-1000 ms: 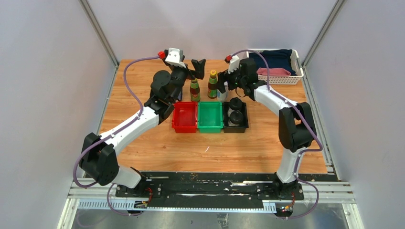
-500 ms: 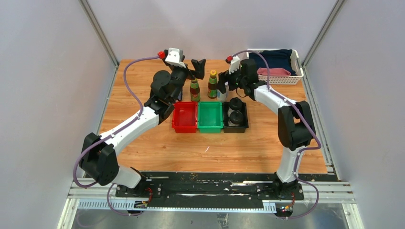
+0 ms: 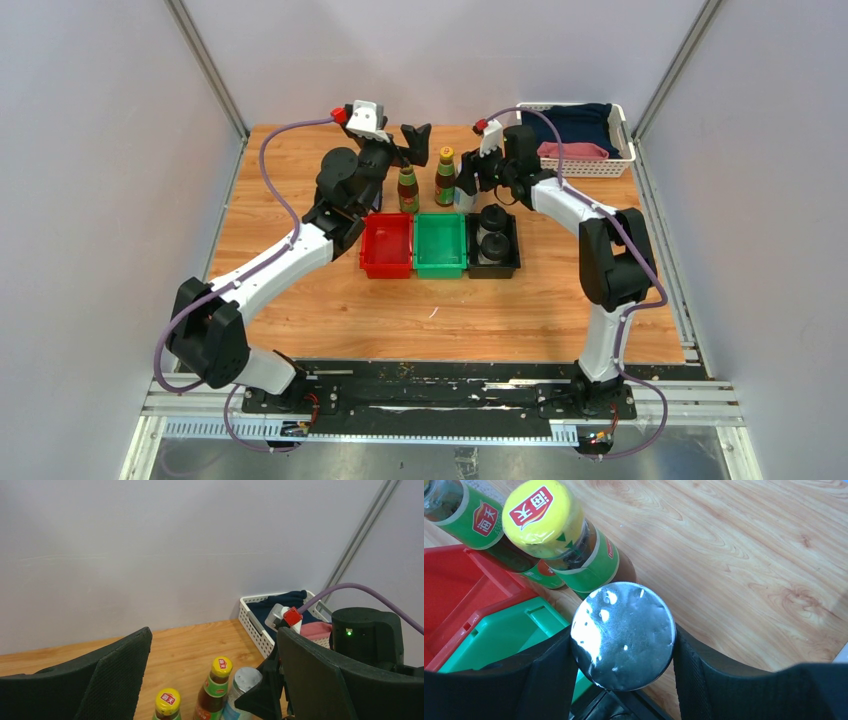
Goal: Organize the condiment bottles
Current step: Pick up the bottle from the center of the board.
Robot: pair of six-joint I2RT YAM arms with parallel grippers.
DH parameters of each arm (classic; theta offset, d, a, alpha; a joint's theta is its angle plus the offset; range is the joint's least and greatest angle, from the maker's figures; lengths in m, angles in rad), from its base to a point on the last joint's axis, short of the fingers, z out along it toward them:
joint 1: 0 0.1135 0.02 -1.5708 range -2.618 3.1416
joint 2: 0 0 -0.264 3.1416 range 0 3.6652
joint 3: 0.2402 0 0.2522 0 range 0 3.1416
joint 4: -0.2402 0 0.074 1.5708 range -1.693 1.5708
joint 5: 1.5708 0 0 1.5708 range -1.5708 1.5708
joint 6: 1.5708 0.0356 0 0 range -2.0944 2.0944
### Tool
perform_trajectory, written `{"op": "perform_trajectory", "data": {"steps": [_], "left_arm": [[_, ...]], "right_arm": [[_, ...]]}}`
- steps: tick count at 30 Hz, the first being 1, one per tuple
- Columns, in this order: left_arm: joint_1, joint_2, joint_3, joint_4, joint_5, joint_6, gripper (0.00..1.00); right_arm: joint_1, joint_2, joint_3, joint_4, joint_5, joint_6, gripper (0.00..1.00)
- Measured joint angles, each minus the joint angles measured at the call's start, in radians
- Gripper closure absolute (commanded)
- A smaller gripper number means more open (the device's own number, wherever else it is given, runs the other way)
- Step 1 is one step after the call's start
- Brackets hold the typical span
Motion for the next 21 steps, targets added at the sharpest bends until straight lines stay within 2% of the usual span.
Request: {"op": "perform_trajectory", "data": {"steps": [6,11,21], "left_arm": [[0.000,0.005,0.000,0.000,0.000,0.000,0.00],[0.000,0.005,0.000,0.000,0.000,-0.001,0.00],[0.000,0.005,-0.002,0.001,0.000,-0.021,0.00]], "right_arm": [[-0.001,0.001,0.002,0.000,-0.001,-0.002,0.71],[-0.002,0.001,0.002,0.000,0.000,-0.002,0.98],[-0.002,0.000,0.002,-0.001,0.000,-0.005,1.00]]}}
